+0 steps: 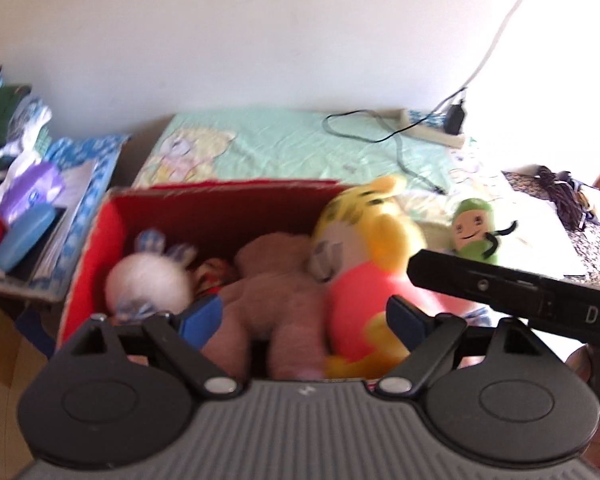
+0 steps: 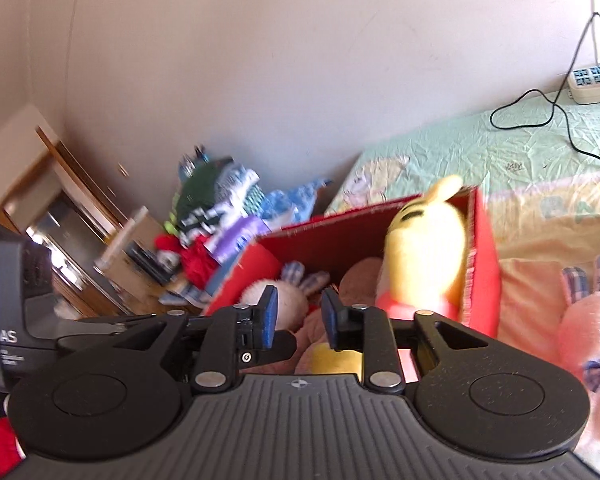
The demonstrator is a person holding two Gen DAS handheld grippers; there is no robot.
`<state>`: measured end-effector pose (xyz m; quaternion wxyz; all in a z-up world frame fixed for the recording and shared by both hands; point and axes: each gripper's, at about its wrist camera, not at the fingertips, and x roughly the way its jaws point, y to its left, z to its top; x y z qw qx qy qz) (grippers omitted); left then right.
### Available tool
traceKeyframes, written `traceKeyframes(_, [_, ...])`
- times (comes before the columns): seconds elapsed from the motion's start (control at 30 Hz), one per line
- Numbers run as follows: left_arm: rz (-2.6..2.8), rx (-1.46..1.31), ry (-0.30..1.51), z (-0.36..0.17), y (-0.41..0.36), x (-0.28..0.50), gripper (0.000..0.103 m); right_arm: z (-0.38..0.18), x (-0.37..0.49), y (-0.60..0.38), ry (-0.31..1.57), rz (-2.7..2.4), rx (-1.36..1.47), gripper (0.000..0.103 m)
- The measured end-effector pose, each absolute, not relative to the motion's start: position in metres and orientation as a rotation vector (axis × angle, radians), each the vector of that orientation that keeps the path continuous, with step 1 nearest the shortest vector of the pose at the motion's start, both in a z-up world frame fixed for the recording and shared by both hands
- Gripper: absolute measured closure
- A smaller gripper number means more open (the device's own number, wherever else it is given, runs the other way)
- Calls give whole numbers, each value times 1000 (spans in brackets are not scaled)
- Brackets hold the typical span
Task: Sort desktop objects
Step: 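Withdraw both grippers from the box toward the green plush on the bed, then close both grippers on the green cucumber-shaped plush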
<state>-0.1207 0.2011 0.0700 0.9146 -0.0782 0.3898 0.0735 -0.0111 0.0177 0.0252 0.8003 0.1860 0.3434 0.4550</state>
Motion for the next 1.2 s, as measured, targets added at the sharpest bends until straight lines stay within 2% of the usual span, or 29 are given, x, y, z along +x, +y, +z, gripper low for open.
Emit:
traceKeyframes(0.13, [90,-174,766,79,171,-111,15,29,-8,-24,717,962,468,69])
traceKeyframes(0.33, [-13,-181,758,77,115,-86,15,15,5,-89,751,862,536,69])
traceKeyframes(0.7, [-142,-121,844,28,18,-39,15,-24,38,-192,845,613,583,68])
traceKeyframes(0.87, [-131,-93,843,19,3,-9,15,-31,50,-208,883,591,554,64])
traceKeyframes(1.2, [-44,-120,872,1,21,56,15,-30,108,-216,909,598,547,58])
